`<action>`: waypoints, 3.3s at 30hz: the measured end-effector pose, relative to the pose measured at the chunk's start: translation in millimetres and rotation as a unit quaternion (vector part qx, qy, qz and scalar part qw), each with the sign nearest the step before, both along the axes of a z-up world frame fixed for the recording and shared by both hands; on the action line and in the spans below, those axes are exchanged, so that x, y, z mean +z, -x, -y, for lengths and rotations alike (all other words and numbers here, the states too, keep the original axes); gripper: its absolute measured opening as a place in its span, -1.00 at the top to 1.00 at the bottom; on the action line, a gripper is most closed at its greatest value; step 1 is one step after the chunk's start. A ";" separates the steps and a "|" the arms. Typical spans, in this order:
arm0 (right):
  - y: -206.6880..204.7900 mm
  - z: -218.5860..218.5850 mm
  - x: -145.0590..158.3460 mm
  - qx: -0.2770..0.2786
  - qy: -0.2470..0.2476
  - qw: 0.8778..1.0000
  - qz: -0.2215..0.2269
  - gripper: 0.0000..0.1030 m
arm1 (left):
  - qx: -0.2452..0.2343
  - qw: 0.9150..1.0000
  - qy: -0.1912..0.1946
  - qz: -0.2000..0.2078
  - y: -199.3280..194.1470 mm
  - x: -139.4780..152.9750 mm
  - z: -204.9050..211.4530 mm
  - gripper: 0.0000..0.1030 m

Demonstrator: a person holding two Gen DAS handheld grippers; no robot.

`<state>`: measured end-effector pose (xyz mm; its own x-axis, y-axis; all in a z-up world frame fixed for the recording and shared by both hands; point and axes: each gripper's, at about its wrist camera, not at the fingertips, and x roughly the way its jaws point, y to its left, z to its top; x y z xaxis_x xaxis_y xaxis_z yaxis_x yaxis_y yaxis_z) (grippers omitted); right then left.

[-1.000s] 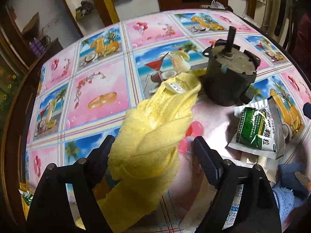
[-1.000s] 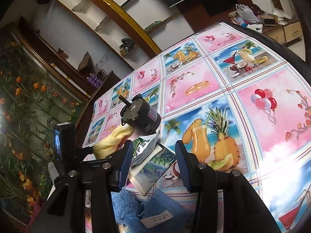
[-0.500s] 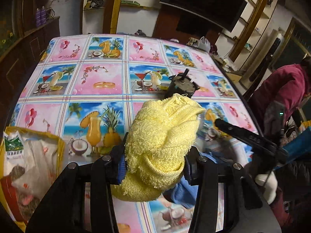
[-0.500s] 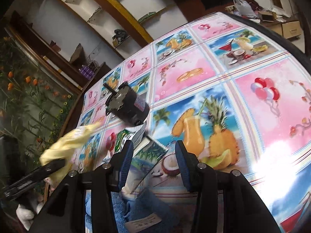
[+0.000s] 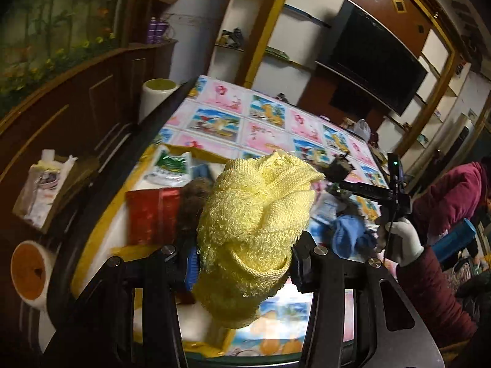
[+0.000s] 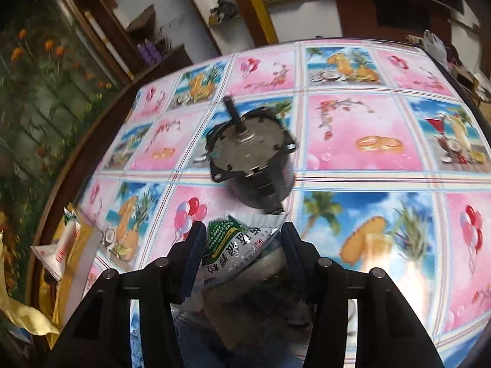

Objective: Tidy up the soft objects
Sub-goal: 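Place the yellow towel in the box with left gripper while right gripper drops the green-label packet there, then grasp the blue towel with the right gripper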

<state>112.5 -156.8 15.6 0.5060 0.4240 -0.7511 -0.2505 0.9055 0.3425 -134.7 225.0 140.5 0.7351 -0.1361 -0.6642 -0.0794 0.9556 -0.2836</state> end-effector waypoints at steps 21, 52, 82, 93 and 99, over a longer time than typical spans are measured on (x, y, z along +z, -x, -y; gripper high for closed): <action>47.7 -34.7 51.2 0.034 0.004 0.997 0.072 0.61 | 0.164 0.985 -0.056 -0.018 29.3 -47.3 -49.8 0.01; 207.9 -273.3 42.5 0.357 0.056 0.930 0.067 0.27 | 0.127 0.986 0.100 0.039 57.0 -57.0 -74.2 -0.37; 126.9 4.3 33.1 -0.005 0.021 0.995 0.101 0.14 | -0.064 0.997 -0.008 -0.031 7.3 -54.8 85.7 -0.37; 154.7 -43.8 16.5 0.159 0.042 0.985 0.056 0.03 | -0.018 0.987 -0.156 -0.028 2.1 -58.1 115.2 -0.37; 176.1 -31.9 16.2 0.162 0.067 0.983 0.057 0.02 | 0.000 0.976 -0.214 -0.037 -1.2 -68.5 115.9 -0.37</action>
<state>-63.5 -125.0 31.8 0.4446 0.4784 -0.7573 -0.5637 0.8065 0.1786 -133.5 109.1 72.0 0.6831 0.1648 -0.7114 -0.0840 0.9855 0.1477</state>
